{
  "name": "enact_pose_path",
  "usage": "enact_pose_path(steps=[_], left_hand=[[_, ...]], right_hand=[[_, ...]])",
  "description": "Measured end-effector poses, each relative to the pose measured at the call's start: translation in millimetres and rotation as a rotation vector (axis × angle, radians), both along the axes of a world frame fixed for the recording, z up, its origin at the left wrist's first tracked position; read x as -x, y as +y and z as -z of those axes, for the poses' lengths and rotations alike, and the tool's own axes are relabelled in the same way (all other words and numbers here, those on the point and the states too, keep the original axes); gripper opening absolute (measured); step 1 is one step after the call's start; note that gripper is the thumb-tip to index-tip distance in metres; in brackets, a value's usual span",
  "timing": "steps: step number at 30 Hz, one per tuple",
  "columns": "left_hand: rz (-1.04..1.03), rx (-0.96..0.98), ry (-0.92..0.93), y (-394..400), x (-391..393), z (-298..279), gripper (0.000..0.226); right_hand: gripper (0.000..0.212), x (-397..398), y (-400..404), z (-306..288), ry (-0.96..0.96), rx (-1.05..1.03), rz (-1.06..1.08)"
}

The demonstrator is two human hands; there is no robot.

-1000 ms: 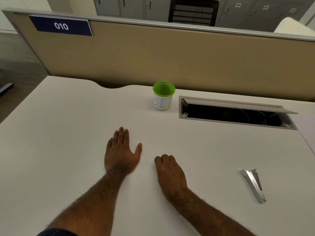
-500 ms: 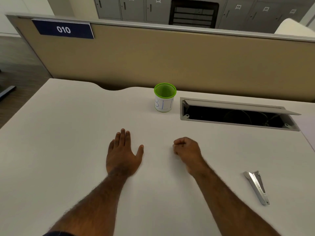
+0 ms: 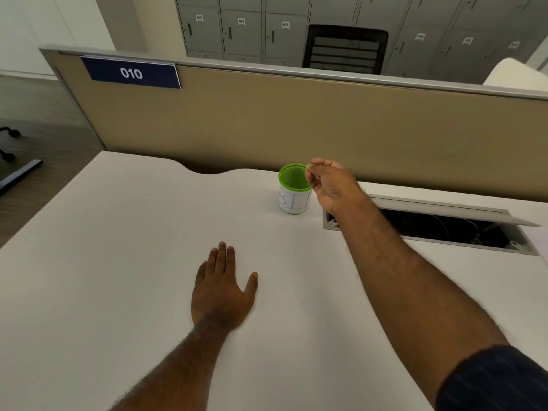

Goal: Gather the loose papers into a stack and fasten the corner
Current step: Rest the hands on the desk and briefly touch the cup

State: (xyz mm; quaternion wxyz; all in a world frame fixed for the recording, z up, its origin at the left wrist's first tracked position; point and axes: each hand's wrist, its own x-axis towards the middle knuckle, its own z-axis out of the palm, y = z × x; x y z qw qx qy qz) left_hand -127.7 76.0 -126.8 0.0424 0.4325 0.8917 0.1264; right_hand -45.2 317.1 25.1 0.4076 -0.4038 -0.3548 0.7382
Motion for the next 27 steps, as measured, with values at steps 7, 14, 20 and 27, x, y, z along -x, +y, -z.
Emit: enact_pose_path(steps=[7,14,20,27], left_hand=[[-0.001,0.007,-0.003,-0.4,1.2,1.0,0.083],[-0.002,0.009,-0.018,0.4,0.8,0.6,0.083],[0.000,0.010,-0.015,0.3,0.7,0.4,0.083],[0.000,0.013,-0.016,0.0,0.6,-0.5,0.082]], right_hand=[[0.018,22.5,29.2,15.3,-0.905,-0.662,-0.026],[0.012,20.8,31.7,11.6,-1.049,-0.869,-0.060],[0.018,21.9,34.6,16.9,-1.153,-0.882,-0.190],[0.009,25.3,29.9,14.2,-1.097,-0.946,-0.095]])
